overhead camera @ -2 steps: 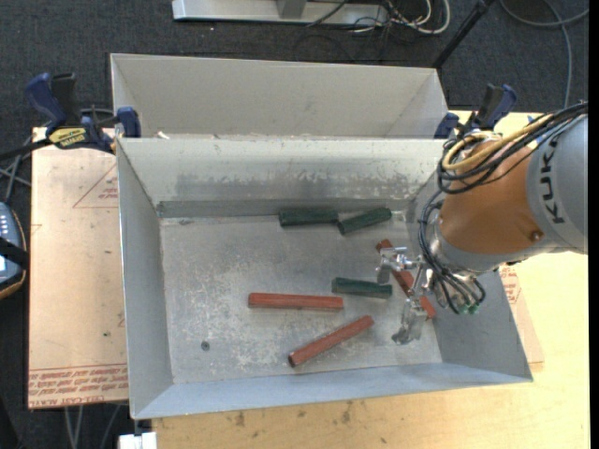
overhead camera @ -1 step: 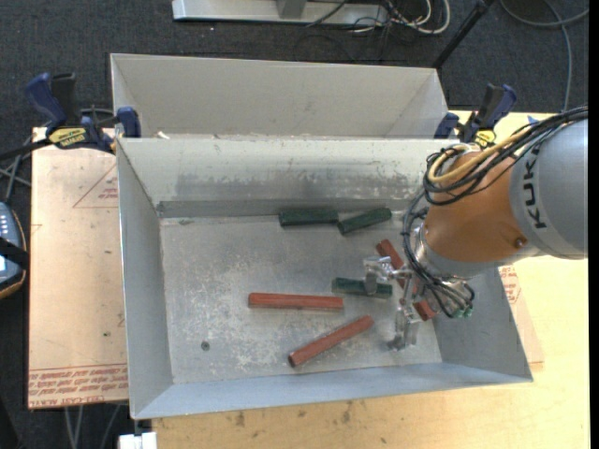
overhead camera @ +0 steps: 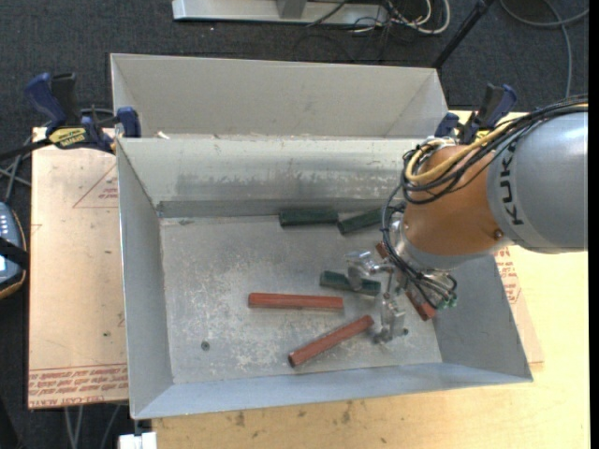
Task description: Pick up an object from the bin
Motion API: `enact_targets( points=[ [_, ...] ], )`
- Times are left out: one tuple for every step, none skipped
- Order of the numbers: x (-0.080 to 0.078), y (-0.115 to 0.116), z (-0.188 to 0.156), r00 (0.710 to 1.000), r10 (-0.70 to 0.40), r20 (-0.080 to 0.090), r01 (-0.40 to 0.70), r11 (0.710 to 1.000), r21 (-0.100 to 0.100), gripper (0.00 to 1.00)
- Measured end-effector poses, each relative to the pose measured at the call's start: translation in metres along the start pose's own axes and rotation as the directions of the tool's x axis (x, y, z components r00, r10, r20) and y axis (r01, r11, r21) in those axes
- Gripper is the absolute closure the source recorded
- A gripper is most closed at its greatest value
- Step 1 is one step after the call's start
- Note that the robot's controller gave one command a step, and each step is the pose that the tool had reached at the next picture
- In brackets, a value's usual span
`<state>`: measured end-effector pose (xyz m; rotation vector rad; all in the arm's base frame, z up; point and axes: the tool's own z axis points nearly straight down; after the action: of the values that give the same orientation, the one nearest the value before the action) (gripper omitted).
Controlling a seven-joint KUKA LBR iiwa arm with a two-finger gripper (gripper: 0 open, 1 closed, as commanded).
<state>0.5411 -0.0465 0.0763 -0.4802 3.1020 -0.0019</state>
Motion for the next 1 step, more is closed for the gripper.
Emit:
enact_targets(
  points=[
    [0.0017,0.0526,0.0031,0.988,0.154,0.006,-0.154,0.988,-0.003,1.00]
  ],
)
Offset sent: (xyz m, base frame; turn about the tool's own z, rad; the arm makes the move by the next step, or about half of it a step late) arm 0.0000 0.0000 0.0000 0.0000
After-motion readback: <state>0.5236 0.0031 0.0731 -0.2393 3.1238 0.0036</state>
